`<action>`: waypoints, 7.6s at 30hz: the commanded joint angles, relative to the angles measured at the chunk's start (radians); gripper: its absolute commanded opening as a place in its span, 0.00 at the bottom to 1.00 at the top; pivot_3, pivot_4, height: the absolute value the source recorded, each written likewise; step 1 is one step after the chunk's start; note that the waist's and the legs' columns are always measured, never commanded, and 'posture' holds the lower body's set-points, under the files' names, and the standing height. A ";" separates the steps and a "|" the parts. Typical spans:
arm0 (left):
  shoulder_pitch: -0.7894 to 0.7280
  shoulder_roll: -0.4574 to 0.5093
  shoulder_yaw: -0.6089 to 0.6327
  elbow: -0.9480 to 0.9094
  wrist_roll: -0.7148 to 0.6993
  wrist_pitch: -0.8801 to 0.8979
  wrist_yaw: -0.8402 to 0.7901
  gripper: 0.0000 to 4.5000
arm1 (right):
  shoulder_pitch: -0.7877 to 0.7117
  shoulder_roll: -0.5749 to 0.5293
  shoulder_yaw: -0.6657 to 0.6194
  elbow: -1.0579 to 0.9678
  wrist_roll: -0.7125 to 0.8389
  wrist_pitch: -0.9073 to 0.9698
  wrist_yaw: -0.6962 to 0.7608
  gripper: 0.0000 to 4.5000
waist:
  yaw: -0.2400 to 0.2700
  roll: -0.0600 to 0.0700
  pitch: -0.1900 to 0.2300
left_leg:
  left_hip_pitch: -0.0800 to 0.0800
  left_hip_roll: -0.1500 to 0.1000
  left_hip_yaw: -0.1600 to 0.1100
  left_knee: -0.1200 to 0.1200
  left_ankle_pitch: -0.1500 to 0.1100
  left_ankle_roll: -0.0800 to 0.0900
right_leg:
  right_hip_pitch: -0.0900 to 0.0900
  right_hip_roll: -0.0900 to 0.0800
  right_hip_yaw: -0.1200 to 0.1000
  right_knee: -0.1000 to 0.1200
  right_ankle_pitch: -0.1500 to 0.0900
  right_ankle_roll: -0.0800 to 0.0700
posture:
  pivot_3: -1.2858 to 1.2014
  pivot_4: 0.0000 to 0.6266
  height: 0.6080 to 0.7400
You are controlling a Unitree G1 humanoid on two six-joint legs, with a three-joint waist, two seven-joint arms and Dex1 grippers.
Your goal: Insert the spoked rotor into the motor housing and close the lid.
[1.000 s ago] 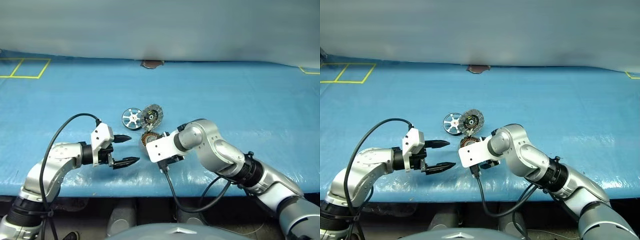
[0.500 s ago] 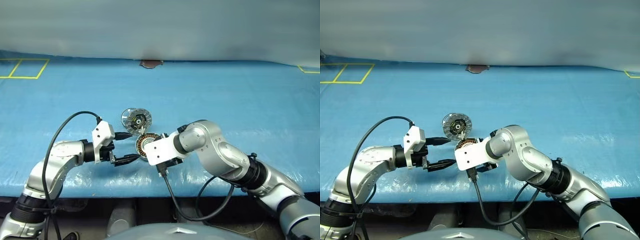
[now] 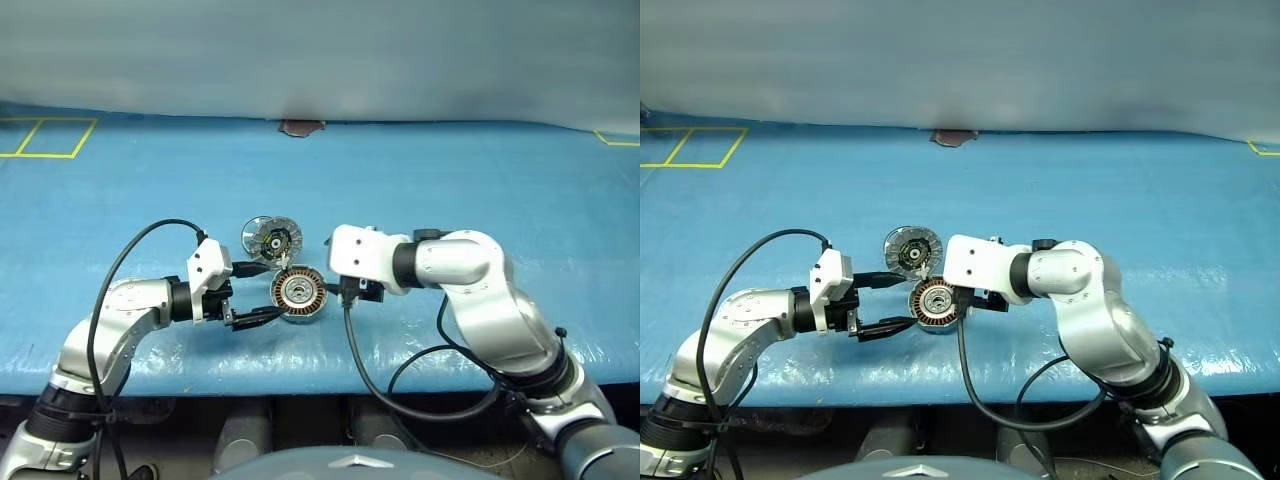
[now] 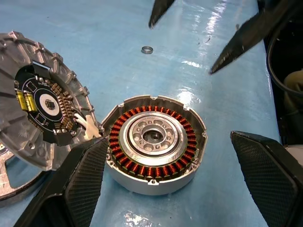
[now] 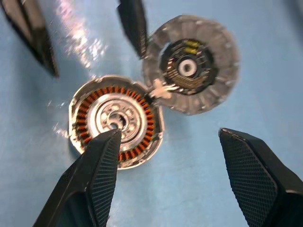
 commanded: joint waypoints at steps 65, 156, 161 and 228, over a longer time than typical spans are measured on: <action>-0.040 -0.058 -0.062 -0.013 0.005 -0.026 0.048 1.00 | 0.318 0.273 -0.470 0.591 0.417 -0.369 -0.782 0.77 | -0.003 0.000 0.000 | 0.001 0.000 0.005 0.000 0.000 0.001 | 0.000 0.001 0.004 0.000 0.000 0.000 | 0.52 0.24 1.00; -0.075 0.051 -0.059 0.095 0.117 -0.072 -0.037 1.00 | 0.310 0.301 0.070 0.212 0.544 -0.002 -0.818 0.15 | -0.004 0.000 0.000 | -0.002 0.002 0.006 0.000 -0.001 0.001 | -0.005 0.002 0.005 0.000 0.000 0.000 | 0.52 0.24 1.00; -0.068 0.046 -0.057 0.090 0.116 -0.072 -0.033 1.00 | 0.300 0.295 0.070 0.219 0.542 -0.004 -0.814 0.15 | -0.004 0.000 0.000 | -0.002 0.002 0.006 0.000 -0.001 0.001 | -0.005 0.002 0.005 0.001 0.000 0.000 | 0.52 0.24 1.00; -0.072 0.010 -0.067 0.101 0.140 -0.082 -0.019 1.00 | 0.275 0.294 0.061 0.172 0.535 -0.013 -0.835 0.01 | -0.004 0.000 0.000 | -0.002 0.002 0.005 0.001 -0.001 0.001 | -0.005 0.002 0.005 0.002 0.000 0.000 | 0.52 0.24 1.00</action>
